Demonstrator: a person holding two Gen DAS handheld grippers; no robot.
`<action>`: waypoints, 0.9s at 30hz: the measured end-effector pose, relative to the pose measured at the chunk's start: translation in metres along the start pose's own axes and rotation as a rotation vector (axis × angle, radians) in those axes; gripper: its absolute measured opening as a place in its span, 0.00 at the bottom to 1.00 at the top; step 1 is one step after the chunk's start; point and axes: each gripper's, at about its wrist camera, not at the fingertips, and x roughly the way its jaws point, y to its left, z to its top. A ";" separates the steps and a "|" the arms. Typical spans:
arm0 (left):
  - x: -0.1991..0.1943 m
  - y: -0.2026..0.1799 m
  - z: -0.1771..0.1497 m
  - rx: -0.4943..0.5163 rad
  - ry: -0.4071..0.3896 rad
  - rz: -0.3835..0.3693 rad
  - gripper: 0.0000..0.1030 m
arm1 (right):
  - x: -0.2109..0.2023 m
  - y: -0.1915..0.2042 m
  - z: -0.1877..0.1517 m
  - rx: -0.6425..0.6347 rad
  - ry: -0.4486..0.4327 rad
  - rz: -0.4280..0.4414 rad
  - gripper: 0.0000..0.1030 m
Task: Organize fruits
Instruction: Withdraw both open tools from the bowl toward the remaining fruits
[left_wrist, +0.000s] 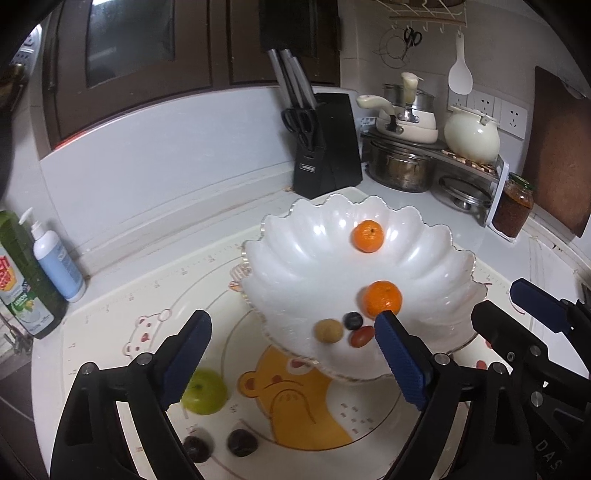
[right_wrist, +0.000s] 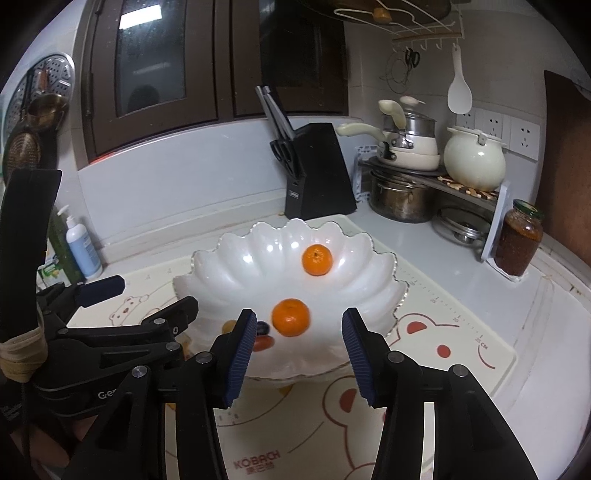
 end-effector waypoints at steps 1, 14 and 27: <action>-0.003 0.005 -0.001 -0.002 -0.001 0.007 0.88 | 0.000 0.003 0.000 -0.002 -0.001 0.003 0.48; -0.035 0.056 -0.019 -0.030 -0.028 0.087 0.88 | -0.012 0.050 -0.001 -0.056 -0.006 0.045 0.48; -0.058 0.102 -0.046 -0.076 -0.025 0.140 0.88 | -0.017 0.097 -0.009 -0.125 0.005 0.076 0.48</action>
